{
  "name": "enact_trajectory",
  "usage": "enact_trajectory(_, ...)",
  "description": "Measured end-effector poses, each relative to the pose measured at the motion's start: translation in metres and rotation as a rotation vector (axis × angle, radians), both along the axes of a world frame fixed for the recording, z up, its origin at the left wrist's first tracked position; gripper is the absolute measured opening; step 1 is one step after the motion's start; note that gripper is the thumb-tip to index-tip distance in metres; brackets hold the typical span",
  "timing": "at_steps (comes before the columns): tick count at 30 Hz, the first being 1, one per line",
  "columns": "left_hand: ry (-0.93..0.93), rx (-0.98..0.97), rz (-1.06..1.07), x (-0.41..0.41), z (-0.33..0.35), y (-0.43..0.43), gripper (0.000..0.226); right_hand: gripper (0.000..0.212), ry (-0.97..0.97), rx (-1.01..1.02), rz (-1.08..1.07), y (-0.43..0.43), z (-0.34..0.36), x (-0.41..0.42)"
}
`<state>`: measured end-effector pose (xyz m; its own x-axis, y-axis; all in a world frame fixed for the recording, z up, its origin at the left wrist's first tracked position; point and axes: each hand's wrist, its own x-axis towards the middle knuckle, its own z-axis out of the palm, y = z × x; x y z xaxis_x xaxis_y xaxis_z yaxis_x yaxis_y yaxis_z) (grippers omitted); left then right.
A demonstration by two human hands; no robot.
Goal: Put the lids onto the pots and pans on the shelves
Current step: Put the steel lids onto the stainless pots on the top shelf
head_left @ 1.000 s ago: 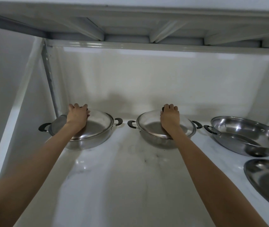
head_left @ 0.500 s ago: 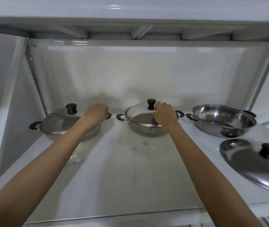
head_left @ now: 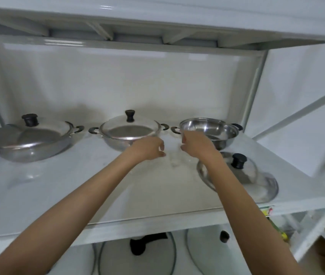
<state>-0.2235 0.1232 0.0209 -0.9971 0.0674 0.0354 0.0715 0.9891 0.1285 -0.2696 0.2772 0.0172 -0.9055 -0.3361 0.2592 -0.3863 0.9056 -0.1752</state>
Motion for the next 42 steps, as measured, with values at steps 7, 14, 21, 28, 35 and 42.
enact_trajectory(7, 0.008, 0.100, -0.111, -0.032, -0.016, 0.156, 0.043, 0.027, 0.040, 0.043, 0.017, 0.134, -0.012, -0.016)
enact_trajectory(14, -0.003, 0.181, -0.153, -0.055, -0.030, 0.223, 0.047, 0.046, -0.198, -0.062, 0.124, 0.195, -0.024, -0.024)
enact_trajectory(21, 0.140, 0.194, -0.063, -0.067, -0.049, 0.231, 0.044, 0.034, -0.172, -0.259, 0.191, 0.200, -0.035, -0.032)
enact_trajectory(28, 0.286, 0.238, -0.125, -0.062, 0.009, 0.228, 0.034, 0.029, -0.062, -0.383, 0.266, 0.213, 0.019, -0.041)
enact_trajectory(35, 0.262, 0.217, -0.046, -0.087, 0.078, 0.219, 0.049, 0.033, -0.030, -0.435, 0.293, 0.204, 0.075, -0.074)
enact_trajectory(42, 0.325, 0.218, -0.036, -0.152, 0.079, 0.198, 0.044, 0.035, 0.061, -0.489, 0.225, 0.165, 0.069, -0.144)
